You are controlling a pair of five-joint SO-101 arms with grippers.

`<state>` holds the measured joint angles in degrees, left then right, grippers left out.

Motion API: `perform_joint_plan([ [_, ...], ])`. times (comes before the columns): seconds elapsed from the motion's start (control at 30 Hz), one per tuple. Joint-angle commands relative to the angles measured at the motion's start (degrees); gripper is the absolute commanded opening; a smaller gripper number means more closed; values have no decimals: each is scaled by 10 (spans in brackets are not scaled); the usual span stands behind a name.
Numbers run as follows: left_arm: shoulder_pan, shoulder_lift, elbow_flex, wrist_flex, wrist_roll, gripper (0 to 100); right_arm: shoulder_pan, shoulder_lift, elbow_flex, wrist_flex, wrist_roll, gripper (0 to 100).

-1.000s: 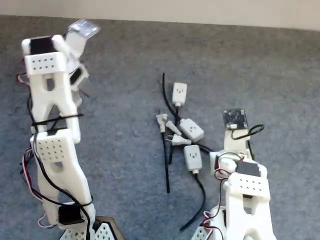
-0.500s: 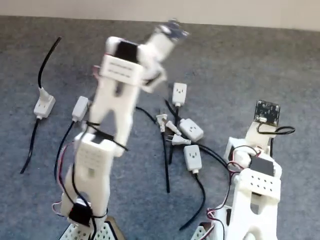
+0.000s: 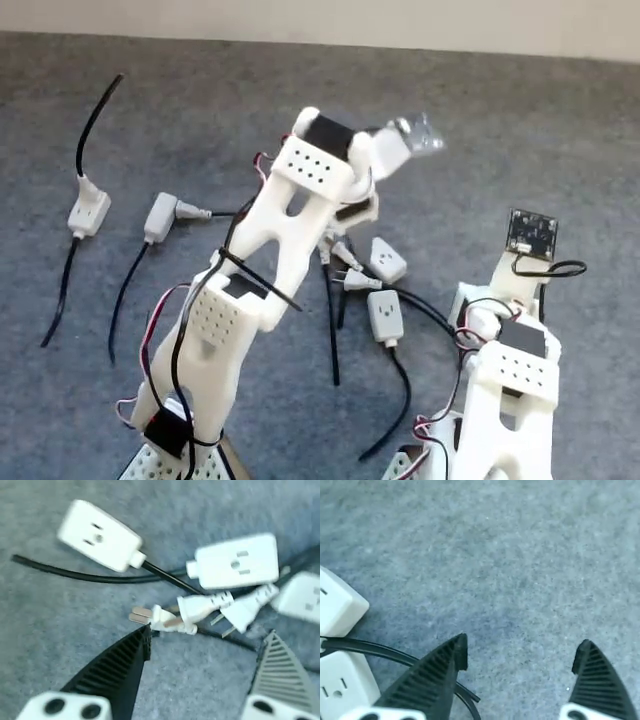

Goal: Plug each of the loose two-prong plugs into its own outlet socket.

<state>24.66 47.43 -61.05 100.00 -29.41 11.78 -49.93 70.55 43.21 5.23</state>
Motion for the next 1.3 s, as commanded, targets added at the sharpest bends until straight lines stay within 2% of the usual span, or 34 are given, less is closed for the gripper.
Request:
perform_joint_plan([
  [0.0,4,-8,25,9,-33,340,5,-15,-3,-12,9,325],
  [0.27,-41,-7,-30,-2,-15,238,-15,-15,-1,-12,11,325],
  [0.33,-55,-7,-36,-50,5,248,-27,-13,-1,-12,11,325],
  [0.5,-74,18,-31,-200,109,277,-30,-11,0,-12,12,325],
  [0.63,-76,61,-33,-239,123,292,-31,-15,12,-12,12,325],
  [0.73,-80,75,-33,-251,90,291,-51,-15,16,-12,12,325],
  [0.97,-75,76,-30,-231,128,293,-60,-15,16,-12,12,325],
  [1.2,2,73,-100,18,111,292,-58,-15,16,-12,13,325],
  [1.27,17,64,-103,27,105,292,-58,-15,16,-12,13,325],
])
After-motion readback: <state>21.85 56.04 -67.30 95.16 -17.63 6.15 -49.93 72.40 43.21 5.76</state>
